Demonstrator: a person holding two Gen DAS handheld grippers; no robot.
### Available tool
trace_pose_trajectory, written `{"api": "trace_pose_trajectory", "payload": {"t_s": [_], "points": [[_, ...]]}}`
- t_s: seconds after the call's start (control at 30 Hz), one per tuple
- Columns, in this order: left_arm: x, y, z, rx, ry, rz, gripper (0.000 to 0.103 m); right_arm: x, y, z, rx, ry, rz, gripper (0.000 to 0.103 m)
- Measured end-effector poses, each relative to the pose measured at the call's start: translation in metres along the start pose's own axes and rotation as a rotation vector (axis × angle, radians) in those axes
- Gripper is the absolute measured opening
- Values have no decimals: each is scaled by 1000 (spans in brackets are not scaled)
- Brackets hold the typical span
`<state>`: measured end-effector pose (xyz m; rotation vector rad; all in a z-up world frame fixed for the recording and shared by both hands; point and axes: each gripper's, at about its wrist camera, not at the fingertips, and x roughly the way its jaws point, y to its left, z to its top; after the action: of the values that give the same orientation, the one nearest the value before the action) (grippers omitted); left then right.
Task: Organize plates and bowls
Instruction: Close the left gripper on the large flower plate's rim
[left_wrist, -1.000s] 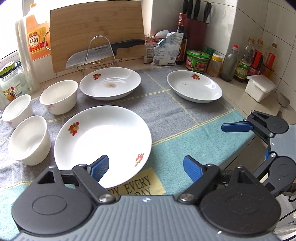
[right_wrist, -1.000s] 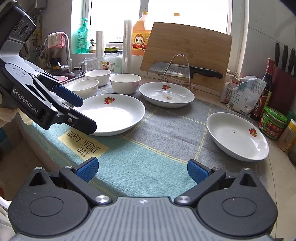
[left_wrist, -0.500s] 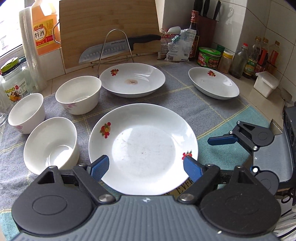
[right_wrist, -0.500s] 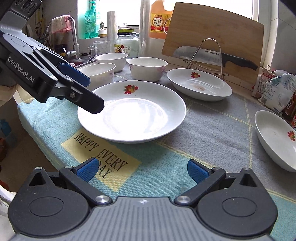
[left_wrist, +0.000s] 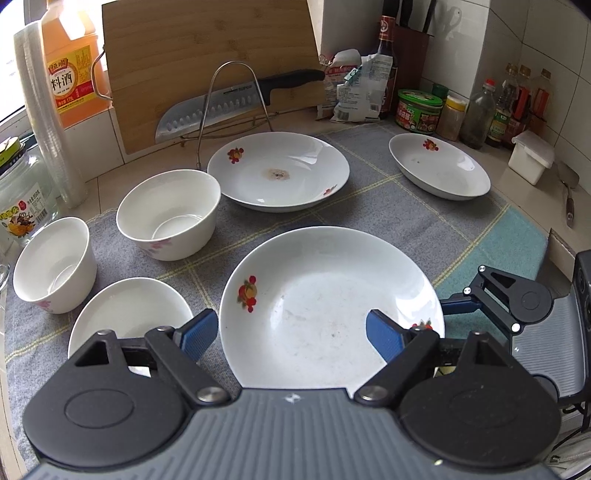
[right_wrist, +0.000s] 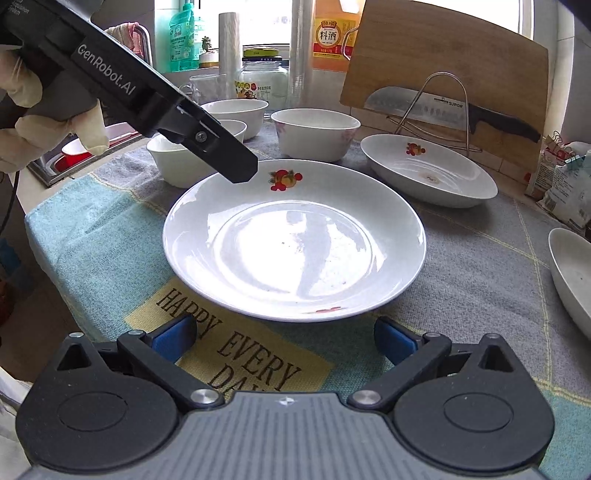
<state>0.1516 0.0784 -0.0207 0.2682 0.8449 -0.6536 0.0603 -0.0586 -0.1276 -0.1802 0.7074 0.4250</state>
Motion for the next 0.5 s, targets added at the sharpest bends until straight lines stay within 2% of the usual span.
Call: {"api": "trace_pose_trajectory", "payload": {"t_s": [0.1, 0.27, 0.43, 0.5], "points": [[7, 9, 11, -17, 9, -35, 87, -1, 0, -1, 13, -11, -12, 103], [27, 17, 29, 22, 32, -49, 87, -2, 1, -4, 24, -25, -21, 103], [52, 26, 41, 29, 104, -87, 87, -4, 2, -12, 37, -86, -40, 103], [58, 28, 45, 38, 128, -97, 87, -4, 3, -10, 44, -83, -50, 103]]}}
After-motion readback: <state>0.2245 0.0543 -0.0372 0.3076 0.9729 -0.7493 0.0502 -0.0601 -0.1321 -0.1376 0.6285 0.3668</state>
